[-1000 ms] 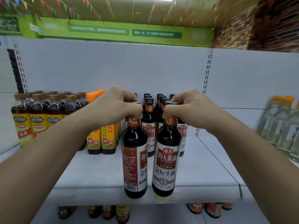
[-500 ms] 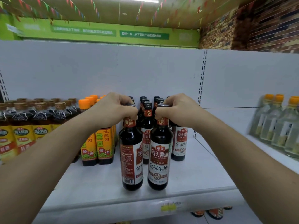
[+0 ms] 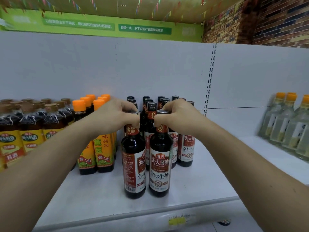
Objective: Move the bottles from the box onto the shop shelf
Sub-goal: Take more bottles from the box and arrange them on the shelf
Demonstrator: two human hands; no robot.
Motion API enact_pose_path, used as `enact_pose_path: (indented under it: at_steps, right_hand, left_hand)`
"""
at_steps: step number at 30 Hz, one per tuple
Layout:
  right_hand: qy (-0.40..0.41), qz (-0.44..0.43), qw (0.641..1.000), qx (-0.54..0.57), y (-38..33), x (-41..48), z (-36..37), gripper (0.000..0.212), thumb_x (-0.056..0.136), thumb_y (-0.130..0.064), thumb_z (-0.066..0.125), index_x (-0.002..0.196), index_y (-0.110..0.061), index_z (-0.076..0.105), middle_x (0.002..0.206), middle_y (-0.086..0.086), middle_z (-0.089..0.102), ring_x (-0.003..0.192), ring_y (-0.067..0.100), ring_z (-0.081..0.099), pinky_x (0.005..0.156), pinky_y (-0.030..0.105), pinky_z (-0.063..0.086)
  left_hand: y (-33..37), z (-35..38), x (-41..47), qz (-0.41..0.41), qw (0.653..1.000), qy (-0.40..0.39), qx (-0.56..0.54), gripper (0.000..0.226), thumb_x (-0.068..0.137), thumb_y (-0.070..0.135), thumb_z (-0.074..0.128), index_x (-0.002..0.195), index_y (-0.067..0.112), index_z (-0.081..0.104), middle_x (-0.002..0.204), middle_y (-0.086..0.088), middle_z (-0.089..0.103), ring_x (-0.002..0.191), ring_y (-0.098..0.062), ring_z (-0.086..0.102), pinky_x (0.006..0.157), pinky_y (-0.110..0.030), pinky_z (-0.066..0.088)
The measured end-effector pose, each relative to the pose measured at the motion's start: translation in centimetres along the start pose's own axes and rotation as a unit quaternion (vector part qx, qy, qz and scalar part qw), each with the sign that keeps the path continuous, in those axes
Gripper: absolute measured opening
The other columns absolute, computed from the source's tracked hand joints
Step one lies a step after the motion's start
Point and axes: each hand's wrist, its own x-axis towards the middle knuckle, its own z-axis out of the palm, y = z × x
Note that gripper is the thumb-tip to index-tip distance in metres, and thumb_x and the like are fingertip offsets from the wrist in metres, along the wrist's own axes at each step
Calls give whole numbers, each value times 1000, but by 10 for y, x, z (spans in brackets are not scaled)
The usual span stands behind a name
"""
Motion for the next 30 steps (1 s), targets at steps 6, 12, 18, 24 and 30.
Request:
enact_pose_path:
  at_steps: [6,12,18,24,30]
  right_hand:
    - [4,-7,1000,16,5,6,7,18,78,-37,77,81,-20,75,52,-12,56,50,6,51,52,24,42]
    - [9,-22,997,78,16,-3,16,16,81,-37,75,79,-24,67,59,-14,62,54,0,57,56,26,48]
    - [44,21,990,134,52,-36,38,45,69,-66,83,100,-36,70,86,-3,69,76,11,67,67,31,55]
    - [36,67,979,191,89,-68,76,79,46,-66,93,114,-48,59,109,-16,67,94,2,67,83,30,56]
    - [35,68,973,217,100,-79,103,63,63,-40,96,114,-45,60,108,-28,70,99,-7,65,86,27,55]
  left_hand:
    - [-2,-1,5,11,1000,-20,-9,7,85,5,70,84,11,74,67,3,66,62,2,59,57,-11,43]
    - [-12,13,-6,8,997,44,-59,20,85,10,72,95,27,74,89,0,72,80,-8,68,65,-14,51]
    - [-32,44,-31,-27,984,159,-77,37,74,49,85,105,37,68,97,21,74,88,4,69,76,-26,55]
    - [-37,58,-39,-35,968,243,-47,34,73,52,84,85,26,67,79,13,69,79,0,63,65,-19,49]
    - [-43,51,-36,-38,975,200,-89,28,76,46,83,94,26,75,89,12,75,87,-1,68,74,-22,51]
